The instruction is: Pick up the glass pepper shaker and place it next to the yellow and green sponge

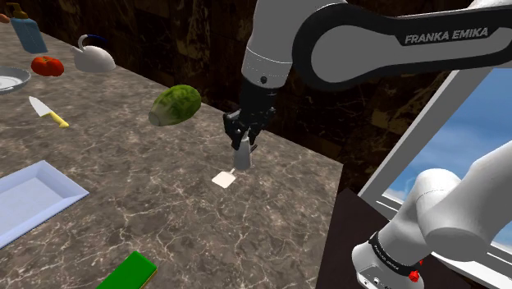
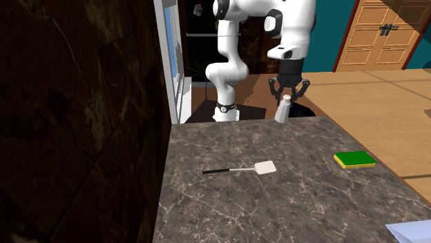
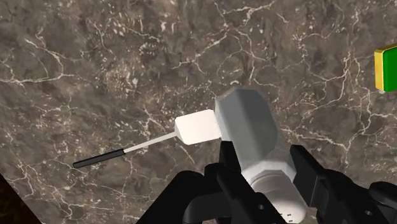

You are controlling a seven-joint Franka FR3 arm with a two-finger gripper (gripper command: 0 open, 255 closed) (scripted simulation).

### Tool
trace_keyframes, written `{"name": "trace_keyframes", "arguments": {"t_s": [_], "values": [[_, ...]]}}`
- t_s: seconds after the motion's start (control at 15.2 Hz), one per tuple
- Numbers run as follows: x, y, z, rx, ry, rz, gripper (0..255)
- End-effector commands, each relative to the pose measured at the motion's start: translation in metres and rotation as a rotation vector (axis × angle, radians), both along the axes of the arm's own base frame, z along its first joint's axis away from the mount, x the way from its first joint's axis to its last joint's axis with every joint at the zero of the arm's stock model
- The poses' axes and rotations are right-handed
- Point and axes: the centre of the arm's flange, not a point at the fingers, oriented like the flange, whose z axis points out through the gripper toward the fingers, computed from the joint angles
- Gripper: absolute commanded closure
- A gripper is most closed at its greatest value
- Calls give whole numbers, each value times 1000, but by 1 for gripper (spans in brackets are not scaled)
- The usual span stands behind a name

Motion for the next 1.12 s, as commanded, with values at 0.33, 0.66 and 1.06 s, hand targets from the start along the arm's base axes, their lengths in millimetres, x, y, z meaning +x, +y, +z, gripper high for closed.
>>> {"name": "trace_keyframes", "arguments": {"t_s": [0.33, 0.66, 1.06], "values": [[-57, 73, 0, 0, 0, -2, 255], [-96, 126, 0, 0, 0, -2, 255], [-143, 189, 0, 0, 0, -2, 255]]}}
